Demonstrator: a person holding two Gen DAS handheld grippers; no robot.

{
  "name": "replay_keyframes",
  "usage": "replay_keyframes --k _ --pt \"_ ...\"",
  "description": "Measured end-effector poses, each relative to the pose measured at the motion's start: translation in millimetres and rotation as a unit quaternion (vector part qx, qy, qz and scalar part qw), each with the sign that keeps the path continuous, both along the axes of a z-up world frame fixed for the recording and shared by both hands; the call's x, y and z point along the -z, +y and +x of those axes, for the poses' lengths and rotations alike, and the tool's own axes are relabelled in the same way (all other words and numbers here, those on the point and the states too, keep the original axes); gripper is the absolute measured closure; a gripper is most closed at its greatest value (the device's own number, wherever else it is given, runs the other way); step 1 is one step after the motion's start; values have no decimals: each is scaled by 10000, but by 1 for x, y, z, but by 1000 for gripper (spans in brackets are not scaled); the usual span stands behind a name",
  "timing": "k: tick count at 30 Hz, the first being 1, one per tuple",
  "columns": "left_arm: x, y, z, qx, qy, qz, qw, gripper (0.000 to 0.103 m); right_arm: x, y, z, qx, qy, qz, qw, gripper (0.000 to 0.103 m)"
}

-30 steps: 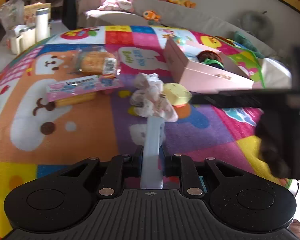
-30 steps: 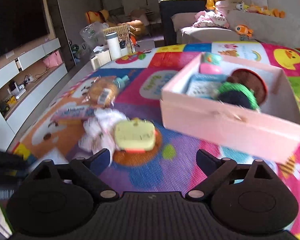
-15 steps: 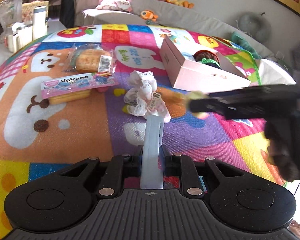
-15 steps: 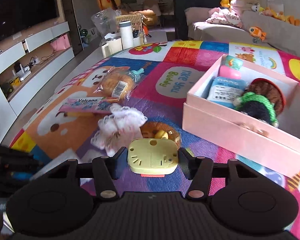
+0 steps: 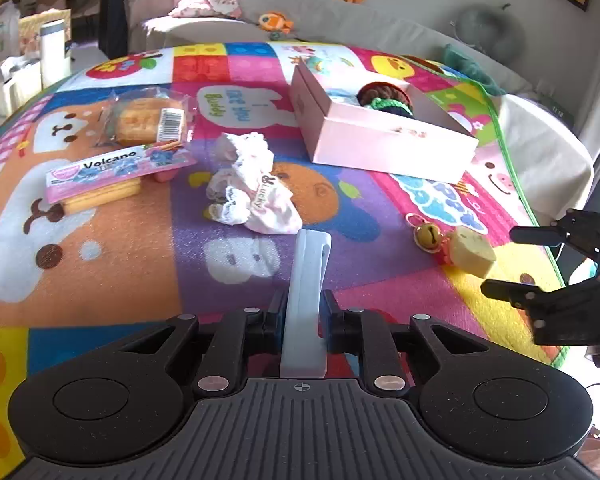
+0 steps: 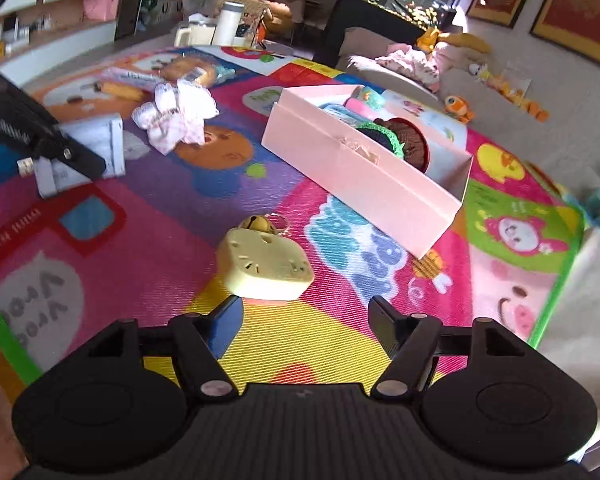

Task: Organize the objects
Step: 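Grasp the white plastic case with the left tool, then drop the white case into the pink box while the right tool drops its toy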

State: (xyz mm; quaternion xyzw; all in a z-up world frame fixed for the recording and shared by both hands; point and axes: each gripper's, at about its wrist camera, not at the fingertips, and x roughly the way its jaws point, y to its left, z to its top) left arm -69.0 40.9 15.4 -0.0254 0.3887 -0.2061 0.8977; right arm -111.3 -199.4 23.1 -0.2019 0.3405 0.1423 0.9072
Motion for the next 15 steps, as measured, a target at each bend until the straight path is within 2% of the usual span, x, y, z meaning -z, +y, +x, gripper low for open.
replay_keyframes --k 3,6,9,10,12,15 --pt "0 -2 0 1 14 16 10000 82 -10 -8 2 -140 181 737 9970 26" --pt "-1 -1 -1 11 25 37 10000 82 -11 -7 10 -194 201 981 9948 26" --pt "-1 -1 -1 0 28 36 10000 82 -5 -5 21 -178 297 1025 9941 26" --pt "-1 -2 -1 -4 27 44 10000 82 -2 -3 25 -168 350 1034 9939 27" --pt "-2 -3 -2 5 10 73 10000 83 1 0 30 -210 527 1105 9923 45" --pt "-7 -5 -3 59 -70 61 9999 83 -3 3 25 -228 430 1085 9929 46"
